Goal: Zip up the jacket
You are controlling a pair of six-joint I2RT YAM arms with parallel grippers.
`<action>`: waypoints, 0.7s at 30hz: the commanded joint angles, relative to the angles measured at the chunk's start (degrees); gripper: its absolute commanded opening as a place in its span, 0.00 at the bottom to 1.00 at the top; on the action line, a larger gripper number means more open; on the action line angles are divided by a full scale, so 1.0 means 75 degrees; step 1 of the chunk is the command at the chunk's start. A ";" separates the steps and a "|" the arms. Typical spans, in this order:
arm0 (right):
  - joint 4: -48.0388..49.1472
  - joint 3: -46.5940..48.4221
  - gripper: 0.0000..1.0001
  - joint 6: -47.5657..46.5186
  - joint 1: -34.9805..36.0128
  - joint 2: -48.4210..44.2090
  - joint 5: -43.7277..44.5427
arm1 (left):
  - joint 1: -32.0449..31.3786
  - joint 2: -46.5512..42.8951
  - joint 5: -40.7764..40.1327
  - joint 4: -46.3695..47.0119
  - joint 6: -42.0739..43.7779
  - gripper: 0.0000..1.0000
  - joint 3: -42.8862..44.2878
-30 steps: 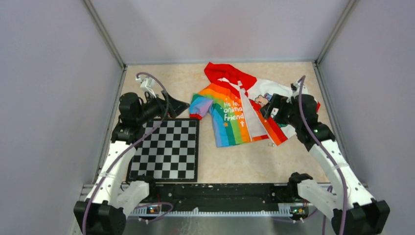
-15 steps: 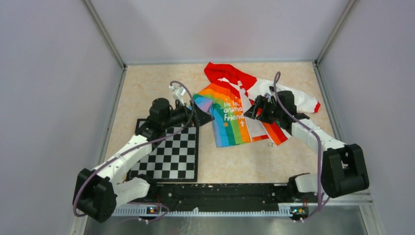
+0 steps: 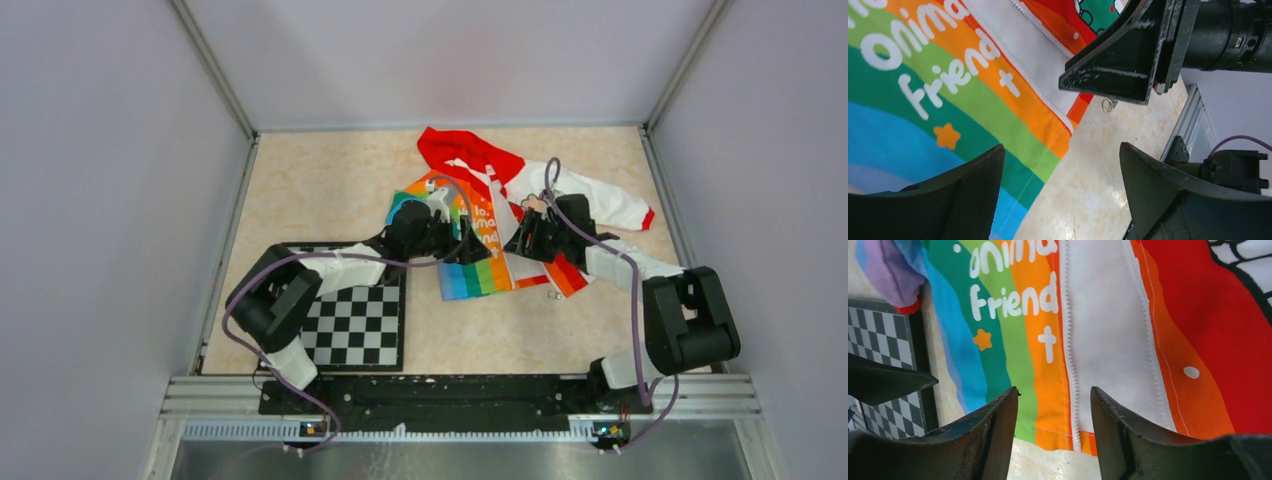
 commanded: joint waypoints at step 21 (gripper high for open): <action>-0.3918 -0.0107 0.53 0.1258 -0.0224 -0.2006 0.4198 | -0.0212 0.2098 -0.0982 -0.0188 0.1859 0.81 0.1110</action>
